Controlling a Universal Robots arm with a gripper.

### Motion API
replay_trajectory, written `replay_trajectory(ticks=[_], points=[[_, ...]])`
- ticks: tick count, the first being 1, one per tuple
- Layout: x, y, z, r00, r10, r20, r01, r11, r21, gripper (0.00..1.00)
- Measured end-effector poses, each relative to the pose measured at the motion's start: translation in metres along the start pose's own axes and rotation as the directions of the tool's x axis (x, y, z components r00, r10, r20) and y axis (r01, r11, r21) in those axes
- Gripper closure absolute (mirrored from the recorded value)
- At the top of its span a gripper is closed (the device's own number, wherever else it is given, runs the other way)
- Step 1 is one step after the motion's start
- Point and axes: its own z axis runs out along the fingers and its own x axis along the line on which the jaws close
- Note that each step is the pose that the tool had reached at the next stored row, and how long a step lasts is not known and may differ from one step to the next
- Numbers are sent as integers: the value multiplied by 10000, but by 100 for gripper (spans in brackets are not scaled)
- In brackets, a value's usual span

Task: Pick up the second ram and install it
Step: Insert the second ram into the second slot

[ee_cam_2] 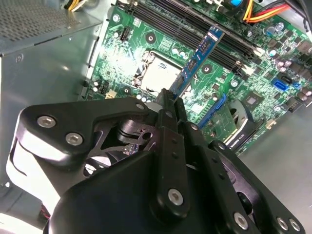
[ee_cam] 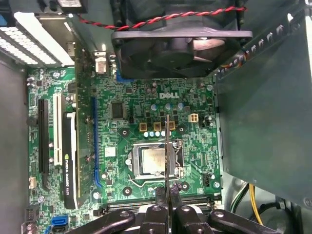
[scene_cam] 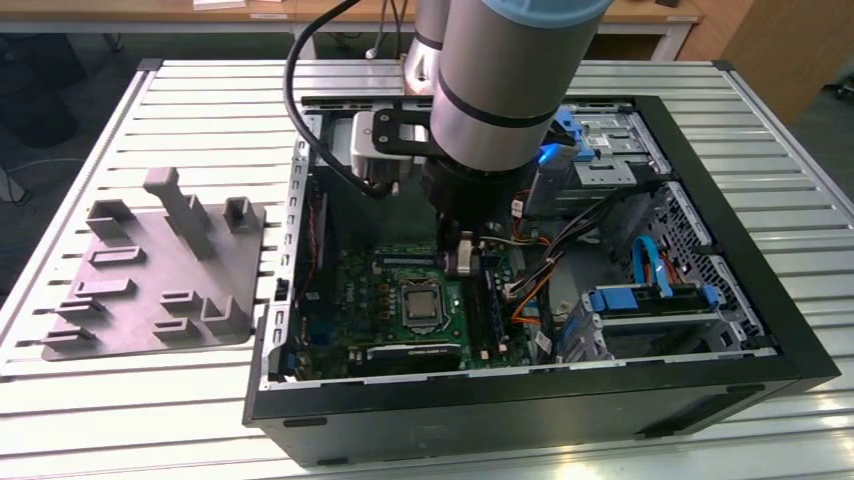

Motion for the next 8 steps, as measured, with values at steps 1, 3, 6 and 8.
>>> replay_trajectory(ticks=[1, 3, 6, 8], points=[[0, 0, 1, 9999, 126, 12, -126, 9999, 13, 86], [0, 0, 2, 9992, 400, 35, -400, 9992, 39, 86], [0, 0, 4, 9965, 831, 75, -832, 9965, 81, 86], [0, 0, 5, 9944, 1053, 97, -1054, 9944, 101, 86]])
